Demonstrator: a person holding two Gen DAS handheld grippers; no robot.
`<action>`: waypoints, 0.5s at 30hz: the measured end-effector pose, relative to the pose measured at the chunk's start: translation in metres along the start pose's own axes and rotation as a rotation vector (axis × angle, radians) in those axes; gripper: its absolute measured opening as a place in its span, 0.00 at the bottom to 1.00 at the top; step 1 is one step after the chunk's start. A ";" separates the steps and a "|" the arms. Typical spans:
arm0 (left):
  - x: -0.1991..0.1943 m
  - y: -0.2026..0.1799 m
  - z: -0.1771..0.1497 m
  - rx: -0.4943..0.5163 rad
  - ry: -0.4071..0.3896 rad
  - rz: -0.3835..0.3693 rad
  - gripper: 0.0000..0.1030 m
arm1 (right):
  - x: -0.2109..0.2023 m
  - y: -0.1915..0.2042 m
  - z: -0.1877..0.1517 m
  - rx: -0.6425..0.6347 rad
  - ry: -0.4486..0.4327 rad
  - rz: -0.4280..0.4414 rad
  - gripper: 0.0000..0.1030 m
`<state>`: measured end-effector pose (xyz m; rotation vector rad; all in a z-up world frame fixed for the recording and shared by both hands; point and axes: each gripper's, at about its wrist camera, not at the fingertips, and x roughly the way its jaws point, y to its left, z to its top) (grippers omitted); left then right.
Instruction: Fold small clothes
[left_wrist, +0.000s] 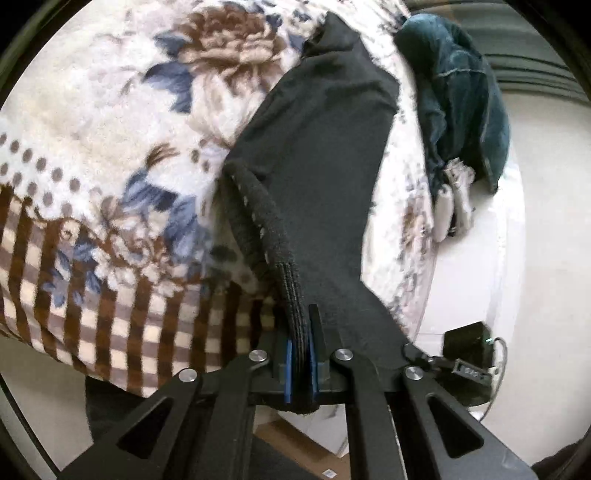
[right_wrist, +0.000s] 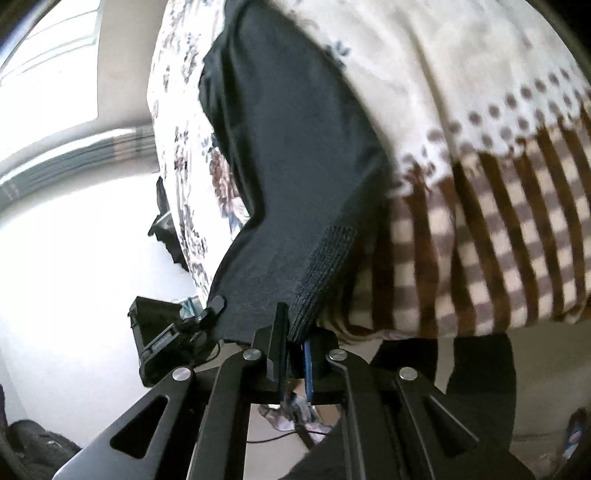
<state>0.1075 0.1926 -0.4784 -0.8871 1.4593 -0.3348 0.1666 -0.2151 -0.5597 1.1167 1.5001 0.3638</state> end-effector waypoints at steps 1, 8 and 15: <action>0.008 0.003 -0.003 -0.008 0.010 0.010 0.05 | -0.004 0.000 0.002 -0.015 0.003 -0.020 0.07; 0.066 0.064 -0.023 -0.098 0.125 0.103 0.09 | 0.048 -0.041 0.007 0.015 0.121 -0.128 0.07; 0.093 0.077 -0.018 -0.095 0.160 0.031 0.58 | 0.086 -0.071 0.014 0.038 0.180 -0.181 0.07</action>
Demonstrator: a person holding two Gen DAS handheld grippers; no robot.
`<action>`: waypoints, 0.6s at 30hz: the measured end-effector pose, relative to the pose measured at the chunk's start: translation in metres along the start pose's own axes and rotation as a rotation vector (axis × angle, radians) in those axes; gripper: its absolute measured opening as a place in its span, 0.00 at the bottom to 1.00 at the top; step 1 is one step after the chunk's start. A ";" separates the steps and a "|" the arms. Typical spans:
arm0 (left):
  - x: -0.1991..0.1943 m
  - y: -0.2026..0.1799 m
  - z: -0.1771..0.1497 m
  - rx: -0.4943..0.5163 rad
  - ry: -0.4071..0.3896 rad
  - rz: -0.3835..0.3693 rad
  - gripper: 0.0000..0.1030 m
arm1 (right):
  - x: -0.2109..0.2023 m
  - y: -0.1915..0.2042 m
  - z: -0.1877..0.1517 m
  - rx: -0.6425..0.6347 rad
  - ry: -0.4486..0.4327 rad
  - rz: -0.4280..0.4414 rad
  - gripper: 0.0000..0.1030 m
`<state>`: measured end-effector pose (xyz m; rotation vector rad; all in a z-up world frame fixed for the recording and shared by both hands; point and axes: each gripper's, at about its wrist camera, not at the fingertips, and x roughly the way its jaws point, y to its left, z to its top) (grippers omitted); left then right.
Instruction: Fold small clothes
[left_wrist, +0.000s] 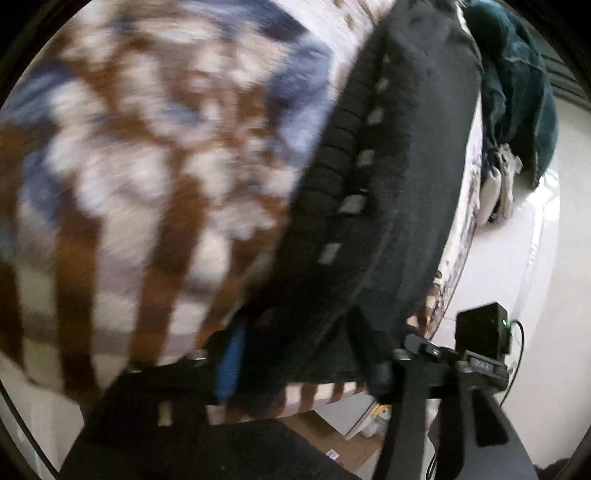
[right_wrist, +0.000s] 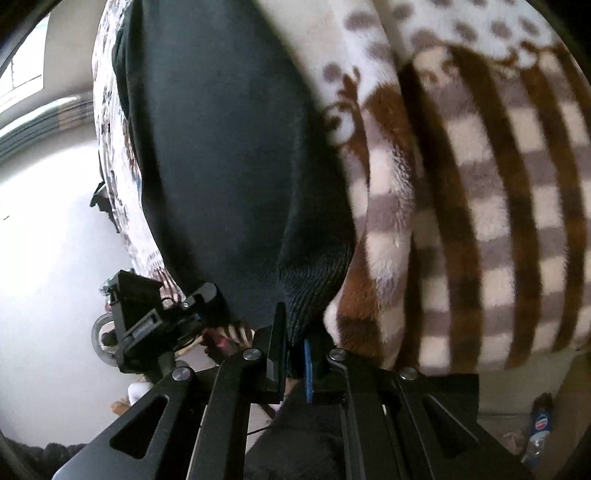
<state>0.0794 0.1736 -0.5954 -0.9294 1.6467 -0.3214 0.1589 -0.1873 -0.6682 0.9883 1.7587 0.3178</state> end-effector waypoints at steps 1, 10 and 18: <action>0.003 -0.004 0.002 0.017 0.008 0.004 0.64 | 0.003 -0.002 0.003 0.006 0.006 -0.003 0.08; 0.011 -0.038 -0.004 0.126 0.010 0.097 0.33 | 0.035 -0.017 0.016 0.056 0.061 0.069 0.29; -0.014 -0.045 -0.022 0.055 -0.048 -0.004 0.09 | 0.036 -0.006 -0.016 -0.032 0.089 -0.004 0.16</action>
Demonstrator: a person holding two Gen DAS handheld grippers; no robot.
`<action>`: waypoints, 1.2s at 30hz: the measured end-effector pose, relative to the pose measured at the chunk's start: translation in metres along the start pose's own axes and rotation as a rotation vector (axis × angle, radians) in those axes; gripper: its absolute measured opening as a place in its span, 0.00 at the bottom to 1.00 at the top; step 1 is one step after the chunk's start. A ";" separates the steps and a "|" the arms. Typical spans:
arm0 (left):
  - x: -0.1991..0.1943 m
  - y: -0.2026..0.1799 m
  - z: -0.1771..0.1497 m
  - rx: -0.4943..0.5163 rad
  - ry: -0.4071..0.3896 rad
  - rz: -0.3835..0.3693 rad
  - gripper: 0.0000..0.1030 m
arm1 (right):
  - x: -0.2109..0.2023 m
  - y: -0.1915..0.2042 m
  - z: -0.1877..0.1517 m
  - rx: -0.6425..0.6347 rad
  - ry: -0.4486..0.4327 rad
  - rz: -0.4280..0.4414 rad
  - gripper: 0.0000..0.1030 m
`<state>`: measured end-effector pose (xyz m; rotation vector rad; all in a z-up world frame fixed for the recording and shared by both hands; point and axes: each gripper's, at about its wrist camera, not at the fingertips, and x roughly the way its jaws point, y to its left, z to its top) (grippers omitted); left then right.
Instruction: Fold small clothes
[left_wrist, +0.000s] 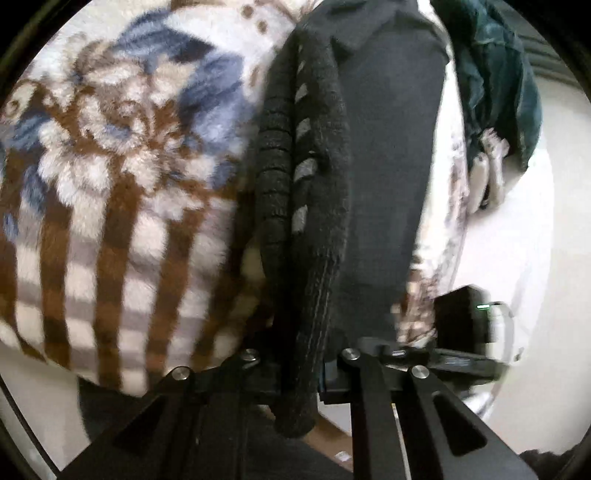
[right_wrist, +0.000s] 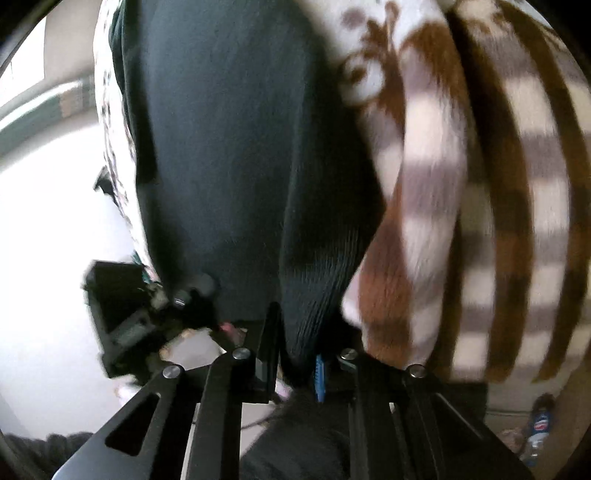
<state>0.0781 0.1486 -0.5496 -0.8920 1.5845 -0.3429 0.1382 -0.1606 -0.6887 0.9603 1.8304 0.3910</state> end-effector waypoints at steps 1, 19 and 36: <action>-0.003 -0.003 -0.001 -0.013 -0.008 -0.010 0.09 | 0.004 -0.003 -0.002 0.011 0.016 -0.005 0.19; -0.046 -0.006 -0.003 -0.025 -0.045 -0.074 0.05 | -0.035 -0.005 -0.048 0.161 -0.185 0.176 0.07; -0.100 -0.134 0.159 0.215 -0.279 -0.182 0.05 | -0.178 0.139 0.053 -0.139 -0.459 0.137 0.07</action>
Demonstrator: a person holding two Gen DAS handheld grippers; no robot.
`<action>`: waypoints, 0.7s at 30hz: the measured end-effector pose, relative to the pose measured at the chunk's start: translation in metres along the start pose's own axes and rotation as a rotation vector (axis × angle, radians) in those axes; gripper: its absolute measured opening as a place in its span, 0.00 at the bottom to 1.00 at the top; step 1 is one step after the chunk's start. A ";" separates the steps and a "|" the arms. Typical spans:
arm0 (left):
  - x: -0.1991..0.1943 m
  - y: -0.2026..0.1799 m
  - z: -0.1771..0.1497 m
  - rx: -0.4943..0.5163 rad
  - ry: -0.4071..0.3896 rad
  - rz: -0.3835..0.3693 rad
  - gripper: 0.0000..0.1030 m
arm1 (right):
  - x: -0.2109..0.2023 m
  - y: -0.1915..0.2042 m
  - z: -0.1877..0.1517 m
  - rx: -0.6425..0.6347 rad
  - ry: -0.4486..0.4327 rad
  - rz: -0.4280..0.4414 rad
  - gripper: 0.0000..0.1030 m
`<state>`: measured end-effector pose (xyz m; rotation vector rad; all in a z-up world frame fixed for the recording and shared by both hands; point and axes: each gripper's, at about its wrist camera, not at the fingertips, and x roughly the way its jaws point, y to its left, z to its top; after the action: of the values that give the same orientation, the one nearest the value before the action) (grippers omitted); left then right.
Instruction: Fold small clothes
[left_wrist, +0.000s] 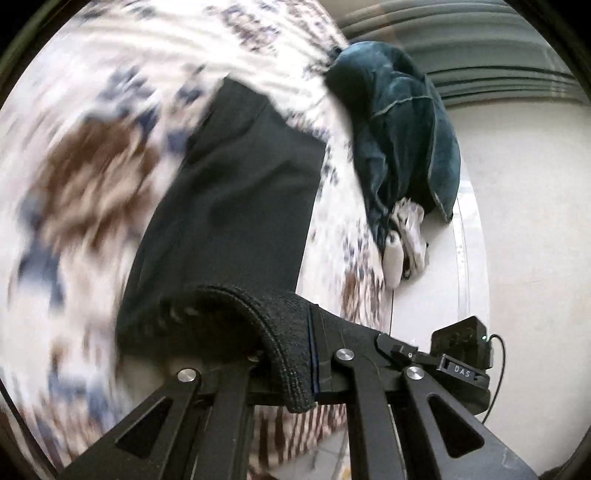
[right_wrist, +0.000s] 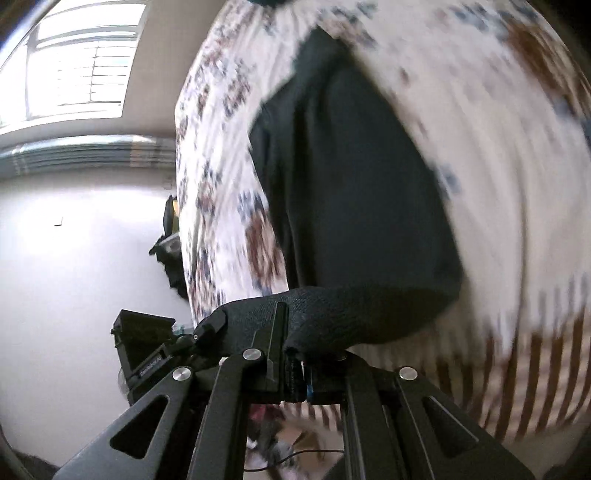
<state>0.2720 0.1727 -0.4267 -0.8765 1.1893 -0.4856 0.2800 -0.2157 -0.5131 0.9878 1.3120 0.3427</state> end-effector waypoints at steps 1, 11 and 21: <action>0.008 -0.003 0.017 0.017 -0.007 0.007 0.05 | 0.004 0.008 0.017 -0.013 -0.016 -0.009 0.07; 0.105 0.001 0.210 0.054 0.002 0.048 0.05 | 0.102 0.076 0.245 -0.075 -0.121 -0.149 0.06; 0.093 0.012 0.278 -0.012 -0.062 0.006 0.67 | 0.130 0.081 0.352 -0.050 -0.188 -0.154 0.67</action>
<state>0.5618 0.2024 -0.4607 -0.8923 1.1388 -0.4440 0.6618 -0.2208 -0.5563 0.8499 1.1939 0.1597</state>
